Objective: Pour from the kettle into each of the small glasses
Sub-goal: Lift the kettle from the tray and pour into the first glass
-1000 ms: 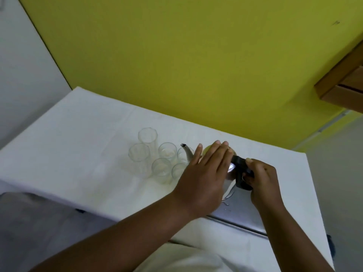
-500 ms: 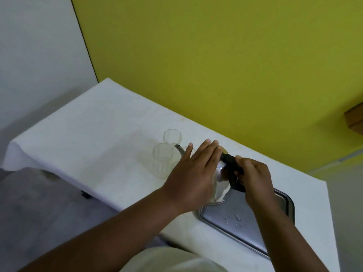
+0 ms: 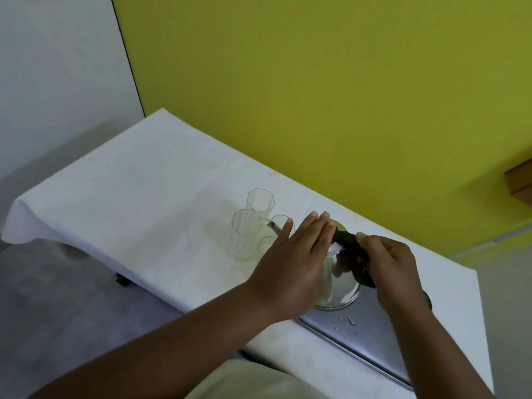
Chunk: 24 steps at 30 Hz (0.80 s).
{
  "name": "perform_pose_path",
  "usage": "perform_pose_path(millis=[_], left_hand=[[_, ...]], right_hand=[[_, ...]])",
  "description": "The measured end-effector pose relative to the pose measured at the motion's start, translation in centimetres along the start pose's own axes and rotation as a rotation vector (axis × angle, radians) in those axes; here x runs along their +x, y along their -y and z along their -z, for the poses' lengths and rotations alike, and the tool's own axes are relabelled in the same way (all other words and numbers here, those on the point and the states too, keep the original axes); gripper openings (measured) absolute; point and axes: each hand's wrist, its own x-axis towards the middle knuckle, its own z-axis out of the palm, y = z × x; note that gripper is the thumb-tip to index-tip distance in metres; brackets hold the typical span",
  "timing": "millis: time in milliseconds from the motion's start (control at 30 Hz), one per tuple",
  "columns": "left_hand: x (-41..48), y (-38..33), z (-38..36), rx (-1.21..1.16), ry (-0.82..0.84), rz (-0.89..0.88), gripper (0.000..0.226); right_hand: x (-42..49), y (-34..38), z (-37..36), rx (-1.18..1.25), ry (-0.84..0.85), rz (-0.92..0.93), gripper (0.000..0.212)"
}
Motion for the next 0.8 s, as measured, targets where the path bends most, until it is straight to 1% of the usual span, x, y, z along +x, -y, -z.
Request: perform_pose_path(millis=[400,700,800], left_hand=[[0.3,-0.1,0.4,-0.054,-0.004,0.004,0.079],[0.4,-0.1,0.5,-0.065,-0.001,0.011,0.082],[0.4,0.0,0.5,-0.065,-0.005,0.022,0.079]], right_hand=[[-0.4,1.4,0.6,-0.060,-0.028,0.014,0.050],[0.2,1.6,0.7,-0.071,-0.008,-0.021,0.057],[0.4,1.7,0.8,-0.073,0.009,-0.024,0.059]])
